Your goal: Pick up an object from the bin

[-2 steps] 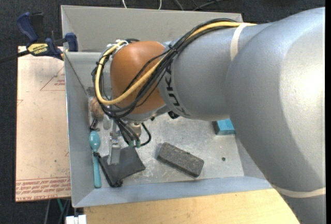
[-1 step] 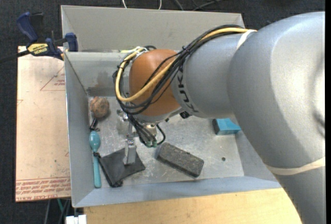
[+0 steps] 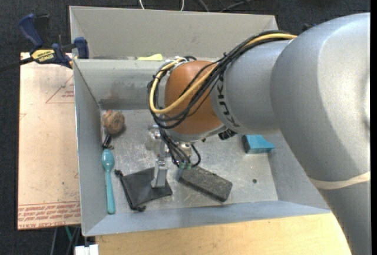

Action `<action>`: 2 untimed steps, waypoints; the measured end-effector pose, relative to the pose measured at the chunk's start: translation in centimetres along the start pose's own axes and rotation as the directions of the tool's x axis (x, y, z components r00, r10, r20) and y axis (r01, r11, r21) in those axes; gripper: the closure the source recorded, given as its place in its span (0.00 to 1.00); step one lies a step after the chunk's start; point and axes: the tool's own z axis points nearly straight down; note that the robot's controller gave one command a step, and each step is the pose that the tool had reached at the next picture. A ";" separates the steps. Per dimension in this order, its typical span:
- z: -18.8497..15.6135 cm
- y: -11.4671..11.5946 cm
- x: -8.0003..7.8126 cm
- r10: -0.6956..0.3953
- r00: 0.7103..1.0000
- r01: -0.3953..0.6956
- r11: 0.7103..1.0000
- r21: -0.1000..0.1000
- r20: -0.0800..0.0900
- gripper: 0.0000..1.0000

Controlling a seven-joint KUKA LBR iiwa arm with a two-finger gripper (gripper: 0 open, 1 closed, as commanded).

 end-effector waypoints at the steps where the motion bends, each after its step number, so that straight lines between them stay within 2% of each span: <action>1: -1.0 0.4 -0.5 -0.229 0.973 0.229 0.973 0.003 -0.002 0.00; 2: -0.5 -0.4 1.0 -0.196 0.981 0.196 0.981 0.002 -0.001 0.00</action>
Offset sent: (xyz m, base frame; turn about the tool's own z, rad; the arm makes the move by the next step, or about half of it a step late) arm -0.0222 -0.0107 0.0011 -0.0694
